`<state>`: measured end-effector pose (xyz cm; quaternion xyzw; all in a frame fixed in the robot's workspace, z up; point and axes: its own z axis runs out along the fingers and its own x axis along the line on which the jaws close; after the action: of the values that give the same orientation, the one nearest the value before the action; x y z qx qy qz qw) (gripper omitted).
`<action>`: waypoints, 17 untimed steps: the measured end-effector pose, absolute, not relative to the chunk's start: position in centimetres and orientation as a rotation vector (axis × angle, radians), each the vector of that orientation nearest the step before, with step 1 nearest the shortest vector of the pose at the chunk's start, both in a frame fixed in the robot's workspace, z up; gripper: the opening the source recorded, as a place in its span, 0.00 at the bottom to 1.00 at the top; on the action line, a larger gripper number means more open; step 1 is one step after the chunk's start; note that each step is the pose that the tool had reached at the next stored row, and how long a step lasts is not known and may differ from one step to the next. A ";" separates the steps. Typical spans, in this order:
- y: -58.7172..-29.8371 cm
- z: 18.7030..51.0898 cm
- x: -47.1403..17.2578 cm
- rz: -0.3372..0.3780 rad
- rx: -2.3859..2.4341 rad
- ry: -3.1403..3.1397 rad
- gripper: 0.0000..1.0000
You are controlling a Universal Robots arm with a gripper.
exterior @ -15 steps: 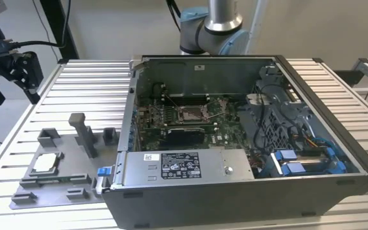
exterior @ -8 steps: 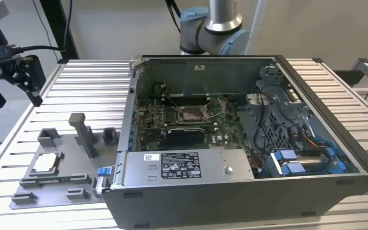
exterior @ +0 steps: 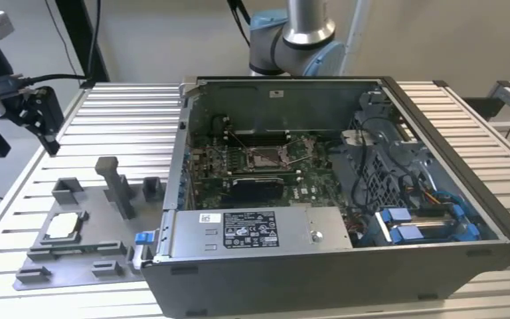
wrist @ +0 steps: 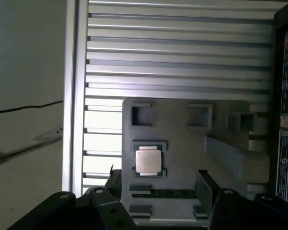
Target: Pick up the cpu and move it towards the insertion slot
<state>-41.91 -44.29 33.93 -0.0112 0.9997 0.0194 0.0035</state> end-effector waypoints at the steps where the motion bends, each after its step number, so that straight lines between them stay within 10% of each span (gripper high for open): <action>1: -44.3 33.8 -41.9 0.061 -0.037 3.133 1.00; 17: -44.4 30.8 -41.9 0.061 -0.037 3.133 1.00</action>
<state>-41.94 -44.43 30.84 -0.0119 0.9997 0.0193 0.0037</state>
